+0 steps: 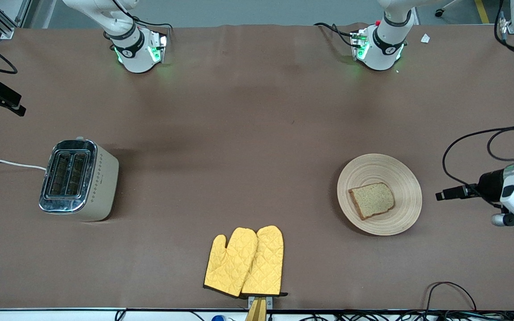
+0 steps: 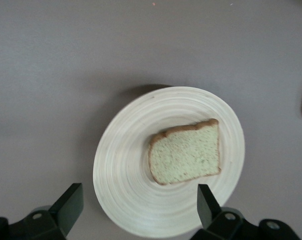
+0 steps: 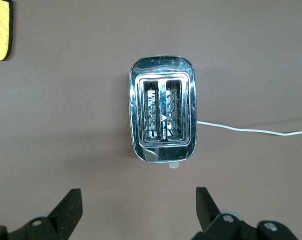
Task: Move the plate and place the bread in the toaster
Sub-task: 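Move the left gripper down toward the rim of the wooden plate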
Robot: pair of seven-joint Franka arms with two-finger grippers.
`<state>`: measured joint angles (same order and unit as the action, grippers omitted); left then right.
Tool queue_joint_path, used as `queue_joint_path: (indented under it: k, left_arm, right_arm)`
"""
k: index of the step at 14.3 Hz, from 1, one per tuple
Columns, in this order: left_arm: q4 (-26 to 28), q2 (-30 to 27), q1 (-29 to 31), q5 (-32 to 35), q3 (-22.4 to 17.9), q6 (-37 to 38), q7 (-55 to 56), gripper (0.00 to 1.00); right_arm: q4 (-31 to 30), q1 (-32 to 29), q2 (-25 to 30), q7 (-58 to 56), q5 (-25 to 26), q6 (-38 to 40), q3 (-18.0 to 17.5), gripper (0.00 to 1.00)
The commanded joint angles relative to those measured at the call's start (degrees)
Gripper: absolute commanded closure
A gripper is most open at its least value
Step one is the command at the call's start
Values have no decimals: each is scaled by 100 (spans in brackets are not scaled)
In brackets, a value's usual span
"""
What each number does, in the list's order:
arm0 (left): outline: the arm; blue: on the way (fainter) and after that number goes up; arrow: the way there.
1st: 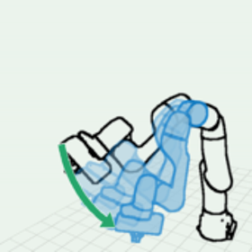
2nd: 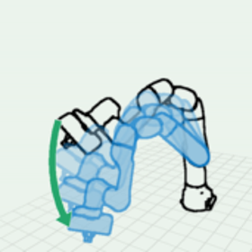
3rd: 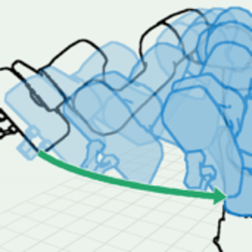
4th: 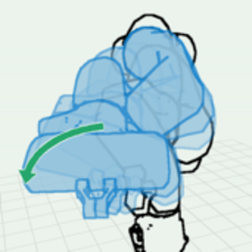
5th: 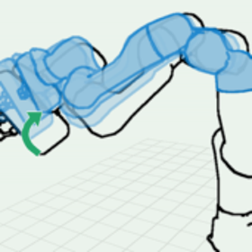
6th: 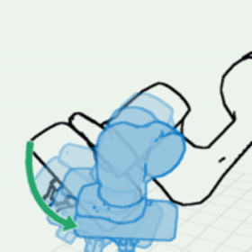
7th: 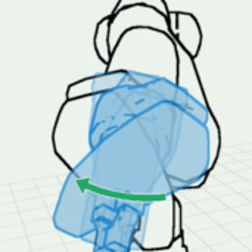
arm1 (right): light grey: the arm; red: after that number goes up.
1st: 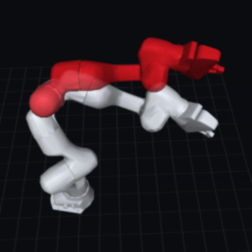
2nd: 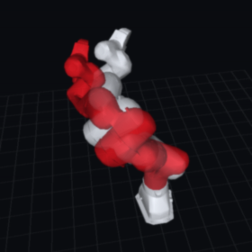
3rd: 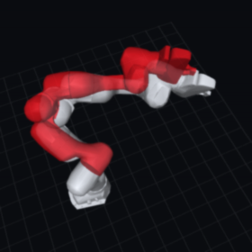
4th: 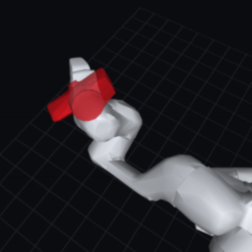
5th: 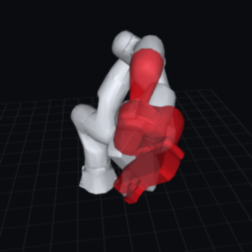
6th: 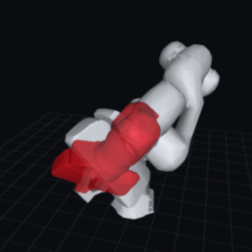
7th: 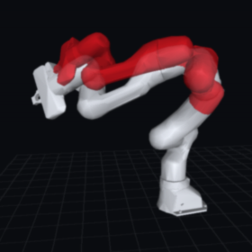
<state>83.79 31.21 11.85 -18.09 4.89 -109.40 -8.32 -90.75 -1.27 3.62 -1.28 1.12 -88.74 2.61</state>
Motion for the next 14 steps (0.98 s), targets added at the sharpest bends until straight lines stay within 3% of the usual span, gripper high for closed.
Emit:
queue_joint_path:
  k: [1,6,9,14]
  left_arm:
    - [-223,568,352,-693,21,-64,-713,0]
    - [-223,1184,739,-1407,21,-64,-1785,4]
    - [-205,1527,872,-1812,29,-55,-2708,13]
    - [-170,1870,995,-1996,47,-3,-3255,30]
  right_arm:
    - [-48,-31,51,-39,-15,14,-24,0]
    - [-48,-31,60,-39,-15,14,-15,0]
    - [-48,-31,60,-39,-15,14,-15,0]
    - [-48,-22,60,-39,-15,14,-15,0]
